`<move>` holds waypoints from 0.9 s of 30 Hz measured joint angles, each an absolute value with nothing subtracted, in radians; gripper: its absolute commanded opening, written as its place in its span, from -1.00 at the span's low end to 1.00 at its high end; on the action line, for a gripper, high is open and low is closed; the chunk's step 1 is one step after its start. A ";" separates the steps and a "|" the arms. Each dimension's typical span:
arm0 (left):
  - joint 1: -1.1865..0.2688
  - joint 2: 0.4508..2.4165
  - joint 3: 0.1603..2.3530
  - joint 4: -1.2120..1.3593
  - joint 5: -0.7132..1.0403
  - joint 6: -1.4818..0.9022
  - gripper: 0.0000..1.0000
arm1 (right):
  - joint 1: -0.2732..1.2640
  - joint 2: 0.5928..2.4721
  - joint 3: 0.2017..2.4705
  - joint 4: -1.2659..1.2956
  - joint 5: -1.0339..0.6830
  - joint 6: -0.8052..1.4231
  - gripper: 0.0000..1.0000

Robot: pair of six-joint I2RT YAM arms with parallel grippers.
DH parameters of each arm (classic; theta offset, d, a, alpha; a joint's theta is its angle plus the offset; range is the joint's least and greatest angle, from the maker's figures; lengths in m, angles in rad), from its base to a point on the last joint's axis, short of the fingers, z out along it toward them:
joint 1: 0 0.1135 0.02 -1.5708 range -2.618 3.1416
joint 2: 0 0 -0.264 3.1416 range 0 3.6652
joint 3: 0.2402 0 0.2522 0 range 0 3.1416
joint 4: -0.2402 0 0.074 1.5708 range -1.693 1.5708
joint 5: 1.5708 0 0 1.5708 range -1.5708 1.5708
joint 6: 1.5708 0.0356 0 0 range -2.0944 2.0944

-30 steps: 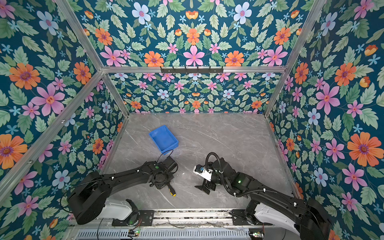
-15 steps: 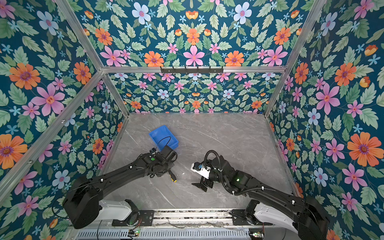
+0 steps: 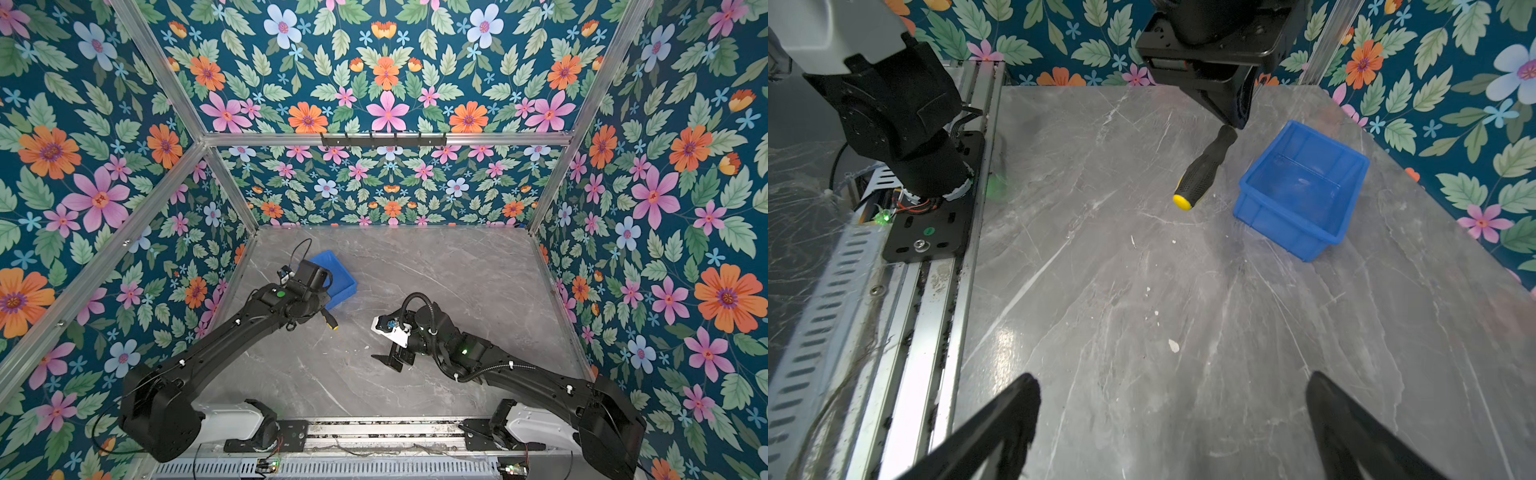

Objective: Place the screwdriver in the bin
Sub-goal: 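Lift the screwdriver with the left gripper and carry it over the blue bin, then lower the screwdriver into the blue bin and open the left gripper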

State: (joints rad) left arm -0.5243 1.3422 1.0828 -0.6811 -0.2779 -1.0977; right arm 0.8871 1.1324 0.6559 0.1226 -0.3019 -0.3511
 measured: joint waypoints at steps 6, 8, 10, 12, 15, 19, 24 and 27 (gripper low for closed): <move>-0.451 1.426 1.170 -0.648 -0.282 -0.983 -1.00 | 0.887 1.197 0.688 0.194 -0.270 -0.361 0.99; -0.430 1.465 1.211 -0.625 -0.284 -0.944 -1.00 | 0.887 1.224 0.711 0.218 -0.252 -0.362 0.99; -0.405 1.510 1.249 -0.595 -0.283 -0.909 -1.00 | 0.887 1.248 0.731 0.244 -0.245 -0.363 0.99; -0.384 1.544 1.269 -0.567 -0.282 -0.883 -1.00 | 0.887 1.265 0.746 0.265 -0.233 -0.362 0.99; -0.352 1.592 1.299 -0.537 -0.263 -0.851 -1.00 | 0.887 1.282 0.768 0.285 -0.232 -0.362 0.99; -0.320 1.643 1.315 -0.488 -0.231 -0.828 -1.00 | 0.887 1.298 0.784 0.307 -0.232 -0.361 0.99; -0.293 1.728 1.356 -0.446 -0.184 -0.812 -1.00 | 0.887 1.327 0.786 0.325 -0.231 -0.357 0.99; -0.284 1.775 1.379 -0.434 -0.159 -0.813 -1.00 | 0.887 1.335 0.786 0.338 -0.228 -0.346 0.99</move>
State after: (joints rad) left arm -0.2840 1.7752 1.3792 -0.4335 -0.1585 -0.8127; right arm 0.8871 1.3354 0.7864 0.3382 -0.2276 -0.3458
